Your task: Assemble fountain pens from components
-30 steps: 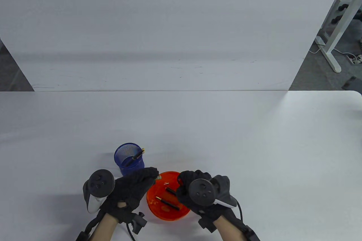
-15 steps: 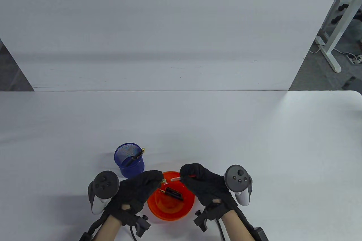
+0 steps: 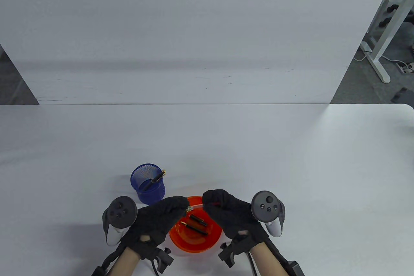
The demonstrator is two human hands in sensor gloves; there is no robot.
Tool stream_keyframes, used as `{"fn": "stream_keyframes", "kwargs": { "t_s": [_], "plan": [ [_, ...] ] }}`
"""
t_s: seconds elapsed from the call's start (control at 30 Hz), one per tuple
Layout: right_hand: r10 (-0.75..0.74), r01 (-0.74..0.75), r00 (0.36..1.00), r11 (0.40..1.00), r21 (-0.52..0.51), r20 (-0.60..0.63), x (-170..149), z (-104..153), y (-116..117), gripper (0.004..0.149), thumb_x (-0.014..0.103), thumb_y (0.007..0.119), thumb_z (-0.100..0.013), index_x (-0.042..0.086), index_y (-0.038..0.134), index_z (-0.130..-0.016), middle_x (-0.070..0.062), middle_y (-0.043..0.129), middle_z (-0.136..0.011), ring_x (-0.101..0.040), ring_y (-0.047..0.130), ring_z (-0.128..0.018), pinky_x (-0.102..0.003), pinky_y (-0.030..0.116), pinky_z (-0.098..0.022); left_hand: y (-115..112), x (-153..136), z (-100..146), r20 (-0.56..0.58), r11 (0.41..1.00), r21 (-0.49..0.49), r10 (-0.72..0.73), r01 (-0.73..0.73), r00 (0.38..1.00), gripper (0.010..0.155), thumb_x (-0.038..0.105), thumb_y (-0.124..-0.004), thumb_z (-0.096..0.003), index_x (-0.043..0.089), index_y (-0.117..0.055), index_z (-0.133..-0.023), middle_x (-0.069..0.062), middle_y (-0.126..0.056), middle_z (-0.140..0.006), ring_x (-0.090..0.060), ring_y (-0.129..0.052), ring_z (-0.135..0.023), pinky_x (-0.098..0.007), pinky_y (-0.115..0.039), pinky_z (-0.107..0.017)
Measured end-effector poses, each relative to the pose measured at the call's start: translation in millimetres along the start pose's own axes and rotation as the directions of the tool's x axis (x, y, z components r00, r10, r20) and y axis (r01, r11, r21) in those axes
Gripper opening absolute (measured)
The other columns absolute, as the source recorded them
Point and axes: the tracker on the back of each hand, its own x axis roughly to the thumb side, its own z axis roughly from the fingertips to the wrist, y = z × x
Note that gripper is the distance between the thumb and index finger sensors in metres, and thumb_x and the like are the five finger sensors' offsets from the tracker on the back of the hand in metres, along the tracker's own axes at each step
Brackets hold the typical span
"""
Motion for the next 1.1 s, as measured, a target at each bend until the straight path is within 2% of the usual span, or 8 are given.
{"fn": "stream_keyframes", "kwargs": {
  "t_s": [0.23,0.33,0.47,0.77,0.87,0.93,1.03,1.1],
  "plan": [
    [0.041,-0.041,0.999,0.999,0.001,-0.004,0.9,0.1,2.1,0.04,0.033,0.085,-0.053,0.016,0.081,-0.089,-0.012,0.099,-0.079,-0.037,0.096,-0.062,-0.064,0.072,-0.058,-0.8,1.7,0.9,-0.001,0.999,0.018,-0.033,0.033,0.999,0.044,0.022,-0.084,-0.0517,0.013,-0.083,-0.094,-0.018,-0.095,-0.082,-0.041,-0.095,-0.068,-0.072,-0.063,-0.064],
    [0.061,-0.061,0.998,0.998,-0.012,-0.007,1.2,0.4,2.4,0.04,0.033,0.086,-0.053,0.015,0.082,-0.089,-0.012,0.1,-0.078,-0.037,0.097,-0.06,-0.064,0.072,-0.057,-0.4,1.9,1.7,0.001,0.998,0.054,-0.032,0.032,0.999,0.045,0.022,-0.085,-0.0514,0.013,-0.078,-0.094,-0.017,-0.095,-0.081,-0.041,-0.095,-0.067,-0.071,-0.063,-0.063],
    [0.083,-0.083,0.997,0.996,0.023,0.007,2.4,-0.3,7.7,0.04,0.032,0.086,-0.053,0.014,0.084,-0.089,-0.012,0.101,-0.077,-0.037,0.098,-0.059,-0.063,0.073,-0.056,-2.4,3.2,1.0,0.018,0.998,0.028,-0.052,0.052,0.998,0.042,0.021,-0.086,-0.0509,0.013,-0.081,-0.092,-0.017,-0.096,-0.08,-0.041,-0.096,-0.066,-0.071,-0.064,-0.063],
    [0.127,-0.127,0.992,0.992,0.017,0.021,6.1,1.7,15.3,0.038,0.029,0.084,-0.053,0.012,0.084,-0.088,-0.013,0.101,-0.076,-0.036,0.098,-0.057,-0.063,0.074,-0.056,-2.0,7.2,5.7,0.031,0.993,0.088,-0.075,0.072,0.997,0.038,0.018,-0.082,-0.0509,0.015,-0.081,-0.089,-0.018,-0.096,-0.08,-0.042,-0.096,-0.066,-0.072,-0.065,-0.063],
    [0.119,-0.12,0.993,0.993,0.021,0.021,5.8,1.2,15.7,0.039,0.03,0.083,-0.053,0.012,0.083,-0.088,-0.013,0.101,-0.076,-0.036,0.098,-0.057,-0.062,0.074,-0.056,-0.9,6.4,5.0,0.026,0.995,0.08,-0.069,0.067,0.997,0.038,0.018,-0.082,-0.0511,0.015,-0.081,-0.089,-0.017,-0.095,-0.081,-0.041,-0.096,-0.066,-0.072,-0.064,-0.063],
    [0.104,-0.104,0.994,0.994,0.023,0.018,5.1,1.0,13.8,0.042,0.033,0.083,-0.054,0.012,0.082,-0.09,-0.012,0.1,-0.078,-0.035,0.097,-0.059,-0.062,0.073,-0.057,0.8,4.3,4.2,0.024,0.996,0.074,-0.043,0.041,0.999,0.039,0.02,-0.081,-0.0519,0.016,-0.08,-0.091,-0.016,-0.094,-0.082,-0.041,-0.095,-0.067,-0.071,-0.063,-0.063],
    [0.083,-0.083,0.997,0.996,-0.013,-0.004,2.9,1.3,7.5,0.06,0.043,0.085,-0.053,0.006,0.074,-0.098,-0.016,0.094,-0.086,-0.039,0.093,-0.065,-0.064,0.069,-0.059,6.7,0.6,4.6,-0.001,0.993,0.117,0.007,-0.007,1.0,0.04,0.021,-0.081,-0.0525,0.016,-0.079,-0.092,-0.016,-0.094,-0.082,-0.041,-0.094,-0.068,-0.07,-0.063,-0.064],
    [0.078,-0.078,0.996,0.997,-0.02,-0.031,0.6,1.0,0.3,0.062,0.044,0.085,-0.053,0.005,0.073,-0.099,-0.019,0.093,-0.087,-0.041,0.092,-0.066,-0.066,0.067,-0.058,12.4,-4.1,5.3,-0.028,0.988,0.149,0.045,-0.04,0.999,0.041,0.022,-0.08,-0.0527,0.015,-0.079,-0.093,-0.016,-0.094,-0.082,-0.04,-0.094,-0.068,-0.07,-0.063,-0.064]
  ]
}}
